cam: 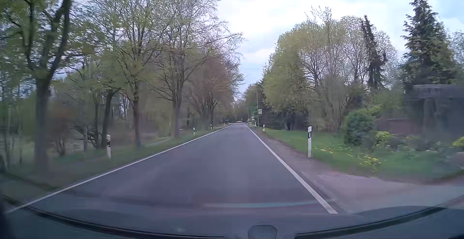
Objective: Follow the waypoints while adhering to traffic rules and regulations
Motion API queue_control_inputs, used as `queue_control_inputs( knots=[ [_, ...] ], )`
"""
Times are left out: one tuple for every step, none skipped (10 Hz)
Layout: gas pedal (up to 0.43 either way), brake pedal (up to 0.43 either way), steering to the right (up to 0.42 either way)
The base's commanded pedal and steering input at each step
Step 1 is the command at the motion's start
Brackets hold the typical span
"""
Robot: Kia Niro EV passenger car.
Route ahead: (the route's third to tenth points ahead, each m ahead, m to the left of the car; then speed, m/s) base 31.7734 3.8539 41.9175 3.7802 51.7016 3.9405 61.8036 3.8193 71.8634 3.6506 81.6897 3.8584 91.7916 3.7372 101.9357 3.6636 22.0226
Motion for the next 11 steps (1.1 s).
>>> queue_control_inputs(
  knots=[
    [0.339, 0.0, -0.001],
    [0.299, 0.0, -0.001],
    [0.26, 0.0, 0.0],
    [0.22, 0.0, 0.0],
    [0.197, 0.0, 0.0],
    [0.189, 0.0, 0.0],
    [0.169, 0.0, 0.0],
    [0.157, 0.0, 0.0],
    [0.157, 0.0, -0.001],
    [0.15, 0.0, -0.001],
    [0.15, 0.0, -0.002]
  ],
)
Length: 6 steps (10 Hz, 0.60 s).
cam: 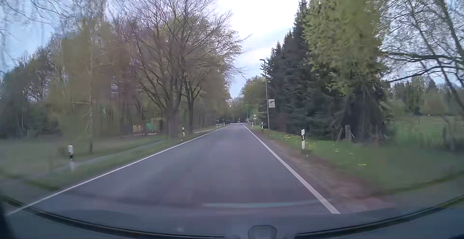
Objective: Follow the waypoints while adhering to traffic rules and regulations
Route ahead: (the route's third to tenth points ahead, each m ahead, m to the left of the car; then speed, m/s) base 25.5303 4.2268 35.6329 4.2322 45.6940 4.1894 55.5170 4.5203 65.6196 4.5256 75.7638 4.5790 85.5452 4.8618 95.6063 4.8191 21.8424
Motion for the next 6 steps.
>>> queue_control_inputs(
  knots=[
    [0.15, 0.0, -0.003],
    [0.15, 0.0, -0.003],
    [0.15, 0.0, -0.003],
    [0.138, 0.0, -0.003],
    [0.138, 0.0, -0.003],
    [0.138, 0.0, -0.003]
  ],
)
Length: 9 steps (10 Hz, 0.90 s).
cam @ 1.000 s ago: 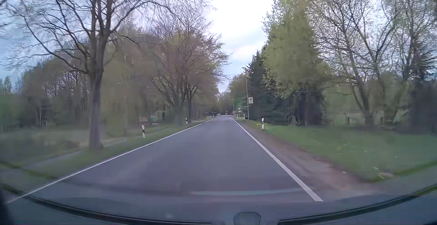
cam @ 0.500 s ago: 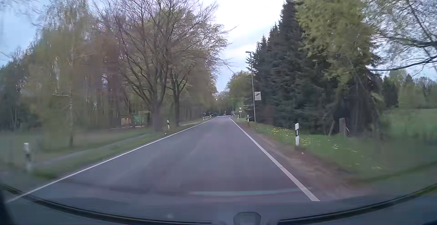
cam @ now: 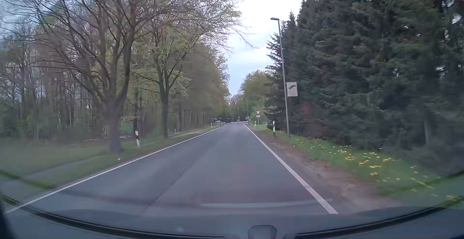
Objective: Follow the waypoints while adhering to traffic rules and regulations
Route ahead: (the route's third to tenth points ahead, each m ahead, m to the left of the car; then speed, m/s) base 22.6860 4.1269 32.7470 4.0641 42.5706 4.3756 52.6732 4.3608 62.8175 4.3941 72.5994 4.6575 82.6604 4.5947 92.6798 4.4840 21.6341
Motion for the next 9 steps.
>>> queue_control_inputs(
  knots=[
    [0.138, 0.0, -0.003],
    [0.138, 0.0, -0.003],
    [0.138, 0.0, -0.003],
    [0.138, 0.0, -0.003],
    [0.138, 0.0, -0.004],
    [0.138, 0.0, -0.005],
    [0.13, 0.0, -0.006],
    [0.13, 0.0, -0.006],
    [0.13, 0.0, -0.005]
  ],
)
